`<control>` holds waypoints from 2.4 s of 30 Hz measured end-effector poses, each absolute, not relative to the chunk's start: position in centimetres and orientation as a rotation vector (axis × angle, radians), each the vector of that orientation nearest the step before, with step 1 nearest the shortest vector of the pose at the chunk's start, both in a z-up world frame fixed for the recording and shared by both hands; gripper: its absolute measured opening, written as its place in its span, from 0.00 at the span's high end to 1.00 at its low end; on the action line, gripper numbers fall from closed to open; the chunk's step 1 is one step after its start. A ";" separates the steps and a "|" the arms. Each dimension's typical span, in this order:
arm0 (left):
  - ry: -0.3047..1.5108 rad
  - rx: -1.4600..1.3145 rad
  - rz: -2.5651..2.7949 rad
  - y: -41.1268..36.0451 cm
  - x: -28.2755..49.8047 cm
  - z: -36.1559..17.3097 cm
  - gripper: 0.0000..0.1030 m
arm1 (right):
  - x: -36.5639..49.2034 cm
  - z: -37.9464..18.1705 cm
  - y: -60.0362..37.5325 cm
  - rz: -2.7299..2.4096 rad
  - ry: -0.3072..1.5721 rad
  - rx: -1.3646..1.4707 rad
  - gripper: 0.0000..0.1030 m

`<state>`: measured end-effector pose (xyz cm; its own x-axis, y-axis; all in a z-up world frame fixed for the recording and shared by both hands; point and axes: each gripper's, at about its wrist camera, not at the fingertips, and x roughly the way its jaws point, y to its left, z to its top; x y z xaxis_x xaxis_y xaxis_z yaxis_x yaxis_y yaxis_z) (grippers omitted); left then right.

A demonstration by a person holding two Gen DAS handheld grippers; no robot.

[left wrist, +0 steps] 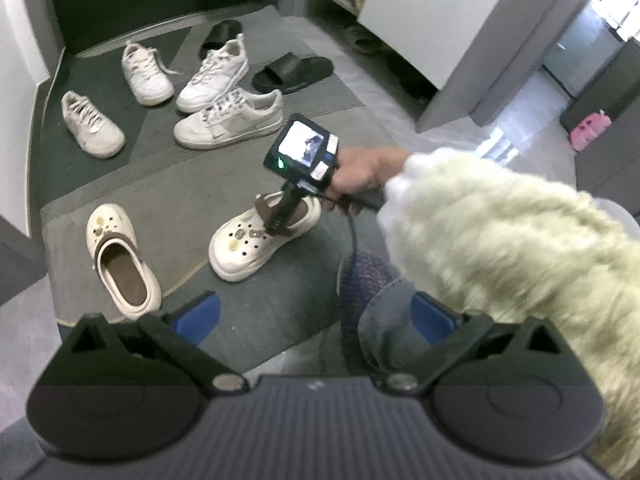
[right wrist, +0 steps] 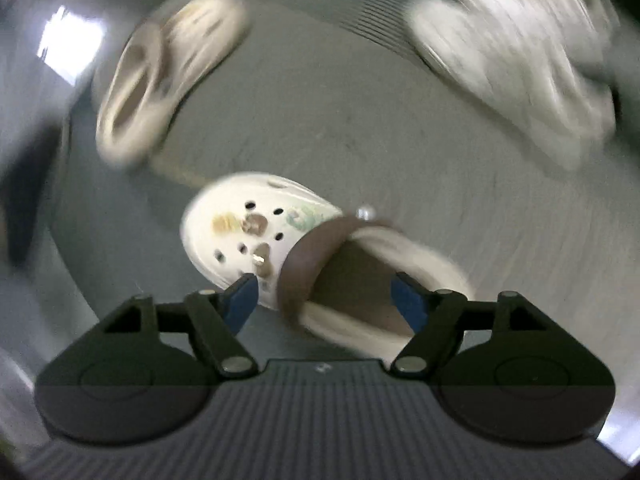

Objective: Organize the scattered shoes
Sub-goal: 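Carry the clog with the right gripper and lower it beside the other clog, then open the right gripper and raise it away from the clogs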

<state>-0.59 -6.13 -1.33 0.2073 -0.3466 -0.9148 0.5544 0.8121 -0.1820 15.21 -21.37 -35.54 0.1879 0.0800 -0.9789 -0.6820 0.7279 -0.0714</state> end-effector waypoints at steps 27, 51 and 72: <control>1.201 0.125 -0.510 -4.4 3.5 -0.4 0.01 | 16.1 -45.3 -14.8 0.711 1.316 -1.057 0.04; 1.116 0.081 -0.405 -2.8 3.6 0.1 0.01 | 26.0 -42.9 -5.1 0.020 1.266 0.038 0.10; 0.989 -0.007 -0.141 6.4 9.2 1.0 0.00 | 21.7 -24.6 -11.8 0.039 1.133 0.305 0.04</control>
